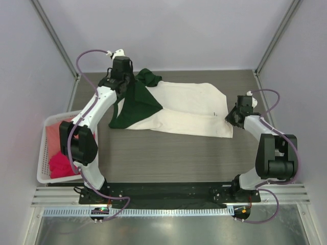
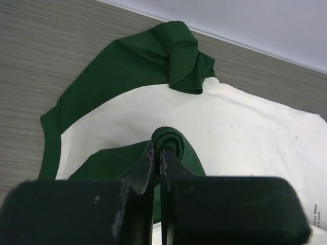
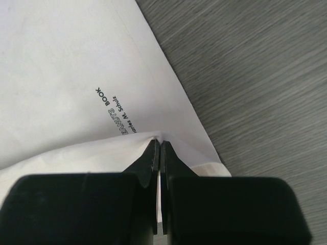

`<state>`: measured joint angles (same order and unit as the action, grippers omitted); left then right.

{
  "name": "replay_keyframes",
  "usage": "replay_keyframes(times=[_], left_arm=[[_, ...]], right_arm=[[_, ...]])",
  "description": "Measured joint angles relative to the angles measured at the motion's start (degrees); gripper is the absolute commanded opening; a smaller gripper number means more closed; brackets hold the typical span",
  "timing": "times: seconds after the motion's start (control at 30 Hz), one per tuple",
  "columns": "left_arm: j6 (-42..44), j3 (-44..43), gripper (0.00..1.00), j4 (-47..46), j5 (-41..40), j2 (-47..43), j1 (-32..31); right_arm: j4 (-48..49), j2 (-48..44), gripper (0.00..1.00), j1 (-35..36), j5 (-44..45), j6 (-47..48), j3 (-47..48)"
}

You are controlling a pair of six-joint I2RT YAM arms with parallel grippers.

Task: Fold and stack the t-shirts
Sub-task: Fold the tshirt

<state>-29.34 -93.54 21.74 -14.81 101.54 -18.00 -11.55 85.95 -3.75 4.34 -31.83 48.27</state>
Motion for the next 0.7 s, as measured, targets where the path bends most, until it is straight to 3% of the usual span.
replay_keyframes(times=[0.23, 0.33, 0.37, 0.4, 0.43, 0.47, 0.5, 0.57, 0.6, 0.7], left_arm=[[0.2, -2.6, 0.00, 1.1, -1.7, 3.0, 0.0], [0.2, -3.8, 0.00, 1.4, -2.1, 4.8, 0.0], [0.3, -4.5, 0.00, 1.6, -2.2, 5.6, 0.0], [0.3, -5.4, 0.00, 1.8, -2.3, 6.5, 0.0], [0.3, -6.3, 0.02, 1.9, -2.5, 7.5, 0.0], [0.3, -7.1, 0.09, 2.2, -2.7, 8.4, 0.0], [0.3, -7.9, 0.35, 2.6, -2.8, 9.4, 0.1], [0.5, -9.6, 0.56, 3.3, -2.7, 11.2, 0.2], [0.6, -10.4, 0.71, 3.7, -2.7, 12.2, 0.4], [0.4, -11.3, 0.83, 4.9, -2.7, 13.6, 1.0]], right_arm=[[0.8, 5.5, 0.02, 0.0, -0.6, 0.0, 3.4], [0.8, 7.7, 0.10, 0.0, -0.6, 0.0, 5.1], [0.7, 8.4, 0.15, 0.0, -0.7, 0.0, 6.0], [0.8, 9.0, 0.46, 0.0, -0.9, 0.0, 6.8], [0.8, 9.3, 0.58, 0.0, -1.0, -0.4, 7.5], [0.8, 9.4, 0.60, 0.0, -1.1, -0.2, 8.2], [0.8, 9.4, 0.62, 0.0, -1.2, -0.1, 8.6], [1.2, 9.1, 0.63, 0.0, -1.3, -0.2, 8.9], [1.3, 8.5, 0.65, 0.0, -1.3, -0.2, 8.5], [1.9, 3.0, 0.65, 0.0, -1.2, -1.4, 3.5]])
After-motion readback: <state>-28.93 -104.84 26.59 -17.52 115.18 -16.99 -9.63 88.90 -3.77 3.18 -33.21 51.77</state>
